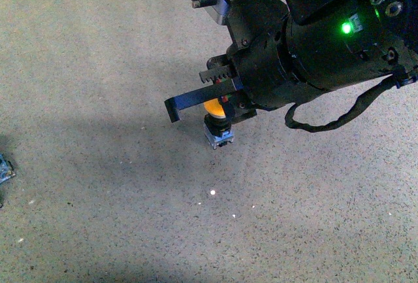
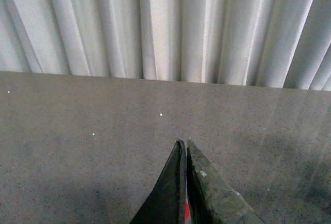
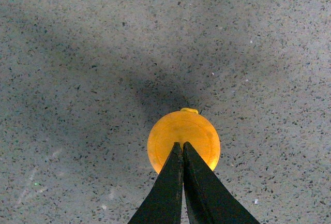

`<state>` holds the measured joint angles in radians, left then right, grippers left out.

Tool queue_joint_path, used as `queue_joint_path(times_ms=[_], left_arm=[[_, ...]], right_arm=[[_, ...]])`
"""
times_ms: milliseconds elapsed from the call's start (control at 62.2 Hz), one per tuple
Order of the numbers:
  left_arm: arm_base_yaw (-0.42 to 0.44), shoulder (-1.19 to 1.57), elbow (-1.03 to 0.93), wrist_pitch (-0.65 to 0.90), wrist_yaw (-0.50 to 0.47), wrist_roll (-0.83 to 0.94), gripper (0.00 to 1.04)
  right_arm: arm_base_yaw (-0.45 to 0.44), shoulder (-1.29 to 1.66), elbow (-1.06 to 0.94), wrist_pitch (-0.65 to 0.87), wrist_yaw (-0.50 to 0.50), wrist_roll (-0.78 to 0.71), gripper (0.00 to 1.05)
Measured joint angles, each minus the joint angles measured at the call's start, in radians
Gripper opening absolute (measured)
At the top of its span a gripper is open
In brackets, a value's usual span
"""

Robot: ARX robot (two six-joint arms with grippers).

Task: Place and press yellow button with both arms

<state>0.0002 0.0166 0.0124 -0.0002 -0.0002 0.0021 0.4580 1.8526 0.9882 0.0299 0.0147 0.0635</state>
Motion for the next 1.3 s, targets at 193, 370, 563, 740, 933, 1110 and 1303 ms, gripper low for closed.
queue_joint_path(times_ms=[193,370,563,740,933,1110,1303], left_arm=[[0.000,0.000,0.000,0.000,0.000,0.000,0.01],[0.000,0.000,0.000,0.000,0.000,0.000,0.01],[0.000,0.000,0.000,0.000,0.000,0.000,0.01],[0.000,0.000,0.000,0.000,0.000,0.000,0.01],[0.000,0.000,0.000,0.000,0.000,0.000,0.01],[0.000,0.000,0.000,0.000,0.000,0.000,0.01],[0.000,0.000,0.000,0.000,0.000,0.000,0.01]], right_arm=[[-0.008,0.008,0.012,-0.024,-0.020,0.019,0.01],[-0.020,0.025,0.017,-0.032,-0.039,0.036,0.01],[-0.026,0.034,0.018,-0.030,-0.043,0.050,0.01],[-0.032,0.030,0.017,-0.009,-0.053,0.067,0.01],[-0.043,-0.015,0.011,0.007,-0.070,0.097,0.01],[-0.061,-0.151,0.000,0.024,-0.101,0.134,0.01],[-0.093,-0.338,-0.108,0.109,-0.072,0.116,0.27]])
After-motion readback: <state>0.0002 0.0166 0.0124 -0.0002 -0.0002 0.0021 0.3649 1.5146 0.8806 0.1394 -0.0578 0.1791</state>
